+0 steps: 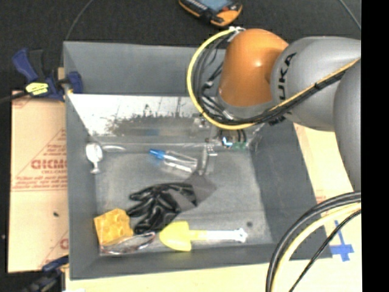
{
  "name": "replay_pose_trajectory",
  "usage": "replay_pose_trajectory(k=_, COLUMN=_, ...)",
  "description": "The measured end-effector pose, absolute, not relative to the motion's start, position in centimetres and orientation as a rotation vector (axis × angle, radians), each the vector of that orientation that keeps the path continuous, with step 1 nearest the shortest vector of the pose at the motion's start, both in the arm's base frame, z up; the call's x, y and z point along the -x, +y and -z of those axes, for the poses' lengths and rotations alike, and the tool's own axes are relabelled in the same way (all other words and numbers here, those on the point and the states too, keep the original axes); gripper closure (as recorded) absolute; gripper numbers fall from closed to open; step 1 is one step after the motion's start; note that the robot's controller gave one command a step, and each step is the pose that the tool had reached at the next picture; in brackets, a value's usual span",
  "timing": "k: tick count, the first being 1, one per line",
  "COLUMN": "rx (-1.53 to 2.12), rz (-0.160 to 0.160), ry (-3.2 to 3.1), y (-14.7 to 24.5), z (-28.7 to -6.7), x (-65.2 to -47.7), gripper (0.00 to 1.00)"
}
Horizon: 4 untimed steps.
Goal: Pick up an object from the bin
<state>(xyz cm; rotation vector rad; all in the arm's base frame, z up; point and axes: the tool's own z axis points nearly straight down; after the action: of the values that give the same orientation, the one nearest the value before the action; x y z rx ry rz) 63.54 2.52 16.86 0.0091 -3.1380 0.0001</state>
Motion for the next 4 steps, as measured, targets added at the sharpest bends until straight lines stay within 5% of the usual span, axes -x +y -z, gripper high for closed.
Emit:
replay_pose_trajectory(k=1, rx=-0.009, rz=0.001, ry=-3.144, y=2.5, z=-17.3, x=-63.6, gripper=0.00)
replay_pose_trajectory(k=2, rx=-0.442, rz=0.000, ry=-3.115, y=8.3, z=-9.1, x=-61.2, gripper=0.00)
replay_pose_trajectory(k=3, rx=-0.330, rz=0.003, ry=-3.130, y=8.7, z=-11.8, x=-59.2, gripper=0.00)
replay_pose_trajectory(k=4, rx=-0.709, rz=0.006, ry=-3.063, y=17.0, z=-10.0, x=-55.9, gripper=0.00)
